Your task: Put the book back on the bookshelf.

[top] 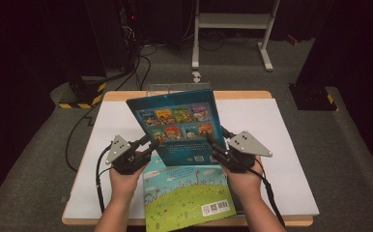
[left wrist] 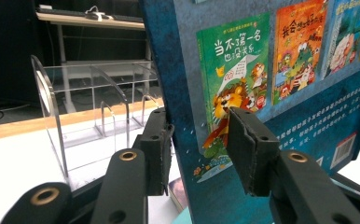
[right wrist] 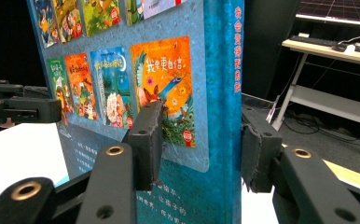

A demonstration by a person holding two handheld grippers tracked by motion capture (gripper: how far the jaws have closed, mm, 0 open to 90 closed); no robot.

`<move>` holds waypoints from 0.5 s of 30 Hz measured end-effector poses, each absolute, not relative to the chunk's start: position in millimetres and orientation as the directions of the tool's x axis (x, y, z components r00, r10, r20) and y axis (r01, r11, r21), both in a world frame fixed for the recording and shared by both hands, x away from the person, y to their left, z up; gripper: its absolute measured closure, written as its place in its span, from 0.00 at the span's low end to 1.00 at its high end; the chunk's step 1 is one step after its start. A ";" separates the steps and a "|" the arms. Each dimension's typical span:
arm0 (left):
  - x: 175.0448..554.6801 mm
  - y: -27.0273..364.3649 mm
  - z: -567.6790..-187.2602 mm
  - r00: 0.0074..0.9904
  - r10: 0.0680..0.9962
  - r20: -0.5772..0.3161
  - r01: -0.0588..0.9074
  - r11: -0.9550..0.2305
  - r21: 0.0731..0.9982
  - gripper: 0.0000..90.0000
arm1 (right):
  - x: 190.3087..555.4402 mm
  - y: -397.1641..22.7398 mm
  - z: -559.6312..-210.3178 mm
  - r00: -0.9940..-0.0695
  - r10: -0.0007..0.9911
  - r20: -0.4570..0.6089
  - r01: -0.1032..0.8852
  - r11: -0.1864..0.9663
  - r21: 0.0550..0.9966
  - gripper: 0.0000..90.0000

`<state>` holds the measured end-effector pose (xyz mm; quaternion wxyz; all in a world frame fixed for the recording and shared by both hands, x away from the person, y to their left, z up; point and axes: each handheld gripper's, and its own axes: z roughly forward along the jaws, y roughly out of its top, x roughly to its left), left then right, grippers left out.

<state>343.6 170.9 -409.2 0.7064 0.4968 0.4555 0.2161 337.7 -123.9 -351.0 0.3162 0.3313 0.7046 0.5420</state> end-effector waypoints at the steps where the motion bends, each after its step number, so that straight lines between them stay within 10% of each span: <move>1: 344.1 171.0 -408.7 0.493 0.761 -0.421 0.141 0.408 0.902 0.67 | 339.2 -123.8 -350.8 -0.580 0.810 -0.088 0.121 0.192 0.974 0.61; 15: 351.4 173.4 -411.7 0.490 0.778 -0.393 0.113 0.390 0.914 0.67 | 349.7 -120.6 -353.8 -0.586 0.803 -0.107 0.095 0.200 0.975 0.61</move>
